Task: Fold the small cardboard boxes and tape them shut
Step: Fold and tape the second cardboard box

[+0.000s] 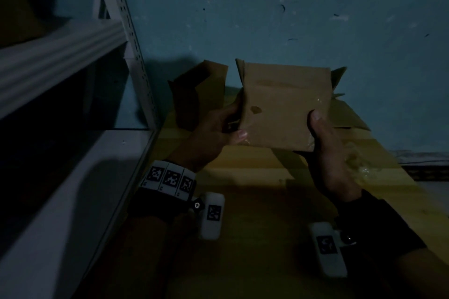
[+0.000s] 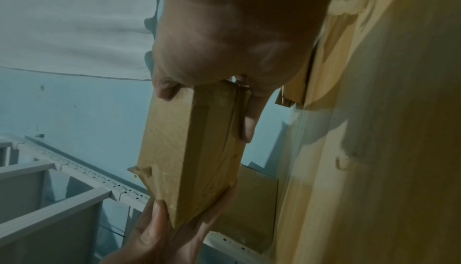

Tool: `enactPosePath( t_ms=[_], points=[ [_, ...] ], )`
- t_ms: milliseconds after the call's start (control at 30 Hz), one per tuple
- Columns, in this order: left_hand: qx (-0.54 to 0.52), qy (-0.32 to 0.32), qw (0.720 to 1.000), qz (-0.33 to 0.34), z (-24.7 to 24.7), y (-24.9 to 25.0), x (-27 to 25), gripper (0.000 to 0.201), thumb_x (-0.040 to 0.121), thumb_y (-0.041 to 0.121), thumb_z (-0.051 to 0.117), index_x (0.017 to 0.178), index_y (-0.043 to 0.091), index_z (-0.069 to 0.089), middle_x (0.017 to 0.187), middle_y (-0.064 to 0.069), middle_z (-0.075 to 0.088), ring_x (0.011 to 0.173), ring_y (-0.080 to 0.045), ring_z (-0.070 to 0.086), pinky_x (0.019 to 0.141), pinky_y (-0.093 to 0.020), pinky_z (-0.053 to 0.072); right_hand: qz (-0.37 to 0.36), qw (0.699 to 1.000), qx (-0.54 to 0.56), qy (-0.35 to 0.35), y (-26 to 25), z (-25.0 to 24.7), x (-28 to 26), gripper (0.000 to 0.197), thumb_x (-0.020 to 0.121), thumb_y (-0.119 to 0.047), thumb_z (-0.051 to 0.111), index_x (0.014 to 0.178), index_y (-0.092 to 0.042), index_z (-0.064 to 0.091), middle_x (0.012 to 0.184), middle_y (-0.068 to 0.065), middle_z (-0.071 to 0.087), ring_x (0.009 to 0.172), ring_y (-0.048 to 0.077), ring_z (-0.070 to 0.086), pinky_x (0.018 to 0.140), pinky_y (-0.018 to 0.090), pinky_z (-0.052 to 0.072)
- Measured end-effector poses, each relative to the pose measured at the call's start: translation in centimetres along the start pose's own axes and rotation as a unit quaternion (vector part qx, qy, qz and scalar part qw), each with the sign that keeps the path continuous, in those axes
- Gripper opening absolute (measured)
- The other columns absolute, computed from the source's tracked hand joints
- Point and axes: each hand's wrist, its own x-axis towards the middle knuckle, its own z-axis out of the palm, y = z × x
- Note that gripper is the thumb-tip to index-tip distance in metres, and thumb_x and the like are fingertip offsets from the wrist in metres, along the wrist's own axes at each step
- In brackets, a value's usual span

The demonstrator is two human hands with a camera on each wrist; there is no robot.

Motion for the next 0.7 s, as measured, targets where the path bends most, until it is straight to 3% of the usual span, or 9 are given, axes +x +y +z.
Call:
enactPosePath(
  t_ms=[133,200,267,333,400,467,567,700],
  points=[
    [-0.011,0.005,1.000,-0.010,0.2,0.1,0.0,0.059,0.086,0.007,0.062,0.142,0.007,0.044,0.127,0.001,0.061,0.119,-0.015,0.060,0.093,-0.027,0.052,0.001,1.000,0.015,-0.002,-0.3,-0.1,0.2,0.043,0.100,-0.053,0.042,0.133,-0.029,0.056,0.130,0.001,0.068,0.120,0.021,0.065,0.097,0.050,0.053],
    [-0.005,0.008,1.000,-0.020,0.5,0.2,0.0,0.045,0.094,0.009,0.059,0.136,0.023,0.051,0.122,0.008,0.063,0.121,-0.018,0.058,0.096,-0.029,0.052,0.014,0.999,0.033,-0.001,-0.6,-0.3,0.5,0.044,0.102,-0.050,0.039,0.138,-0.028,0.051,0.131,-0.001,0.067,0.120,0.021,0.065,0.093,0.047,0.054],
    [-0.012,0.023,0.999,-0.038,0.9,0.3,0.2,0.032,0.097,0.013,0.054,0.122,0.034,0.057,0.108,0.017,0.067,0.113,-0.013,0.062,0.090,-0.025,0.055,0.019,0.999,0.041,0.007,-1.0,-0.5,0.6,0.045,0.101,-0.050,0.039,0.138,-0.027,0.051,0.132,0.001,0.067,0.120,0.022,0.065,0.093,0.048,0.055],
    [-0.048,0.045,0.995,-0.068,1.4,0.6,0.4,0.020,0.096,0.030,0.052,0.114,0.028,0.061,0.097,0.014,0.072,0.099,-0.007,0.067,0.080,-0.023,0.055,0.009,1.000,0.025,0.004,-1.3,-0.6,0.6,0.046,0.099,-0.051,0.041,0.136,-0.026,0.053,0.131,0.002,0.067,0.120,0.022,0.065,0.094,0.047,0.054],
    [-0.063,0.054,0.991,-0.101,1.5,0.7,0.5,0.041,0.085,0.050,0.052,0.116,0.025,0.061,0.112,0.004,0.070,0.106,-0.013,0.066,0.088,-0.033,0.054,0.003,1.000,0.012,-0.007,-1.3,-0.3,0.5,0.043,0.100,-0.049,0.041,0.134,-0.026,0.056,0.130,0.001,0.068,0.119,0.021,0.065,0.095,0.046,0.054],
    [-0.074,0.038,0.989,-0.121,1.6,0.6,0.4,0.064,0.078,0.058,0.053,0.133,0.025,0.055,0.140,-0.003,0.055,0.125,-0.023,0.055,0.100,-0.047,0.049,0.010,1.000,0.013,-0.013,-1.1,-0.1,0.4,0.043,0.100,-0.048,0.041,0.134,-0.026,0.056,0.129,0.002,0.069,0.120,0.021,0.065,0.098,0.049,0.052],
    [-0.148,0.012,0.977,-0.152,1.5,0.4,0.2,0.077,0.077,0.052,0.057,0.147,0.025,0.039,0.152,-0.003,0.042,0.130,-0.026,0.048,0.102,-0.054,0.046,0.017,1.000,0.011,-0.017,-0.9,0.0,0.3,0.043,0.100,-0.051,0.042,0.132,-0.028,0.058,0.129,0.002,0.069,0.120,0.022,0.065,0.103,0.056,0.049],
    [-0.218,0.025,0.964,-0.150,1.7,0.1,0.4,0.058,0.080,0.033,0.058,0.136,0.023,0.048,0.142,-0.008,0.050,0.124,-0.027,0.053,0.099,-0.049,0.048,0.018,1.000,0.004,-0.006,-1.0,-0.1,0.4,0.048,0.098,-0.055,0.044,0.134,-0.027,0.058,0.130,0.002,0.068,0.121,0.022,0.064,0.103,0.059,0.048]
  ],
)
